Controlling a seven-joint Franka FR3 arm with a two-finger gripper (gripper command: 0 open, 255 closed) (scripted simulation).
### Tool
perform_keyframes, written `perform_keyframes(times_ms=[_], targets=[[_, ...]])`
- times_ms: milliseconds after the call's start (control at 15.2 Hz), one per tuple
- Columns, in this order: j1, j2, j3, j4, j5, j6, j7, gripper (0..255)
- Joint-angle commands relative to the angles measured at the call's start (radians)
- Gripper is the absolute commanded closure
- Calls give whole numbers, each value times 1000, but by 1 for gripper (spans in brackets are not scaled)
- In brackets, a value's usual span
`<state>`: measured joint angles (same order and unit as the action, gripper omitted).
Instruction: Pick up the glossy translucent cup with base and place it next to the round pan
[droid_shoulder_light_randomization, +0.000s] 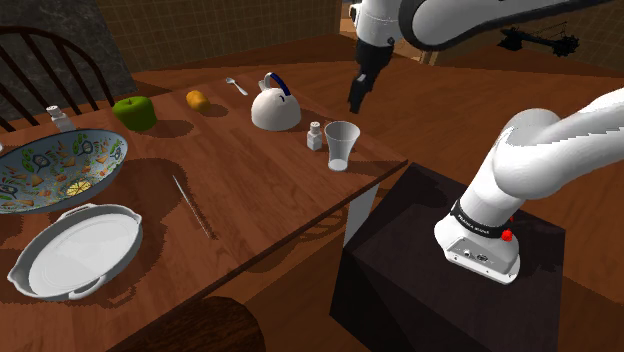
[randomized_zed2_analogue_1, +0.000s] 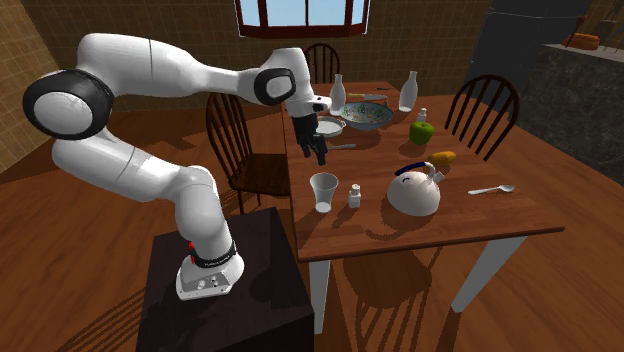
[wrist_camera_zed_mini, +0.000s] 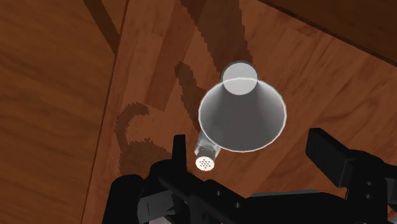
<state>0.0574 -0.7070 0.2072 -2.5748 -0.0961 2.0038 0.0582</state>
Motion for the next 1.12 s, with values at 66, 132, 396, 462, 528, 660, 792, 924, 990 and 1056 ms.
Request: perform_keyframes(times_ms=[66,132,396,462,528,660,792,924,990,1056], targets=[[7,61,60,-41,-4,98,66,0],[7,87,80,-49,-9,130,88,0],[-9,210,165,-64,-48,257,187,0],[-11,220,171,-64,-52,265,195,0],[-15,229,172,-71,-57,281,198,0],[-24,249,175,-83,-68,313,206,0],[-35,269,179,-95,-81,345,214,0],[-50,298,184,-108,-100,386,227,0],[-50,298,184,-108,-100,386,227,0],[-49,298,184,-108,-100,386,226,0]])
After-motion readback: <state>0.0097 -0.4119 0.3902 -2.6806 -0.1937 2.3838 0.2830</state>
